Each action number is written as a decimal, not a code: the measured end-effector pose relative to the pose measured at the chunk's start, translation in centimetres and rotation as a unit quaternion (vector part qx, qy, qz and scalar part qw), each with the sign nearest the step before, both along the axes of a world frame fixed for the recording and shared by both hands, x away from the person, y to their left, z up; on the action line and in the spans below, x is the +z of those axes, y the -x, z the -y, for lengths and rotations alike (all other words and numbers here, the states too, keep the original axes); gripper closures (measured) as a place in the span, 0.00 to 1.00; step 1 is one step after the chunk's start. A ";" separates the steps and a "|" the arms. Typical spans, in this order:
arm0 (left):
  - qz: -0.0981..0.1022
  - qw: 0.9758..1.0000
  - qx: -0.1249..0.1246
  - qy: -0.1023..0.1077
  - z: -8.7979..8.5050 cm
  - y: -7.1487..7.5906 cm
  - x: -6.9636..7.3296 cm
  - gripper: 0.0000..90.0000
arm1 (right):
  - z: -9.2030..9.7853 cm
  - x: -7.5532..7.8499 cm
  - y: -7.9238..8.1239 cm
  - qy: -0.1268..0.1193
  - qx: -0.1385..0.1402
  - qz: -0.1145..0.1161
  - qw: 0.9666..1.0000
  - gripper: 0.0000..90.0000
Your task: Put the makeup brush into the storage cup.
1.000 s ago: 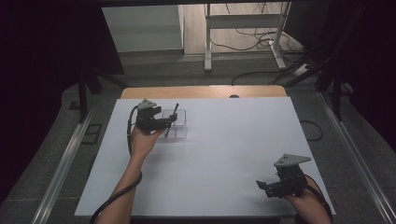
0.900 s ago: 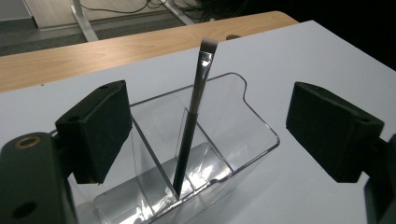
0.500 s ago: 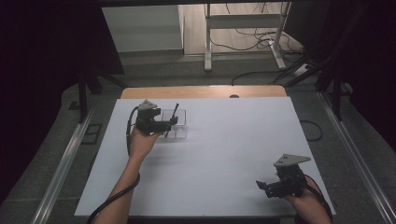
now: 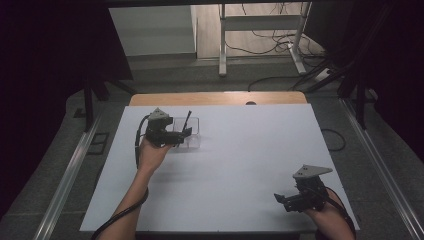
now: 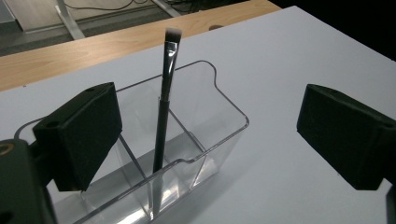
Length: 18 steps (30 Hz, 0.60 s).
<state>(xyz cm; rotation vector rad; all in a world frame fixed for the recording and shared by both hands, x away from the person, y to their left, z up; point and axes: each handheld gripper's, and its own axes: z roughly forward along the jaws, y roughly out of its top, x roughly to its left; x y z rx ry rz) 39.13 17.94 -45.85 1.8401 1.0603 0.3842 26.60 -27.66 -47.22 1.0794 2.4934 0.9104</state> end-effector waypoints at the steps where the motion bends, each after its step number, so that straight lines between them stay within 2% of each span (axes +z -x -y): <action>1: 0.000 1.000 -0.001 -0.001 0.0 0.1 0.0 0.08 | 0.0 0.0 0.0 0.000 0.000 0.000 1.000 0.04; 6: 0.002 1.000 -0.004 -0.007 0.1 0.4 0.1 0.07 | 0.0 0.0 0.0 -0.001 0.001 0.000 1.000 0.04; 11: -0.002 1.000 -0.008 -0.004 0.2 0.8 0.3 0.06 | 0.0 0.0 0.0 0.001 0.002 0.000 1.000 0.04; 18: -0.002 1.000 -0.014 -0.013 0.3 1.4 0.5 0.05 | 0.0 0.0 0.0 0.000 0.001 0.000 1.000 0.04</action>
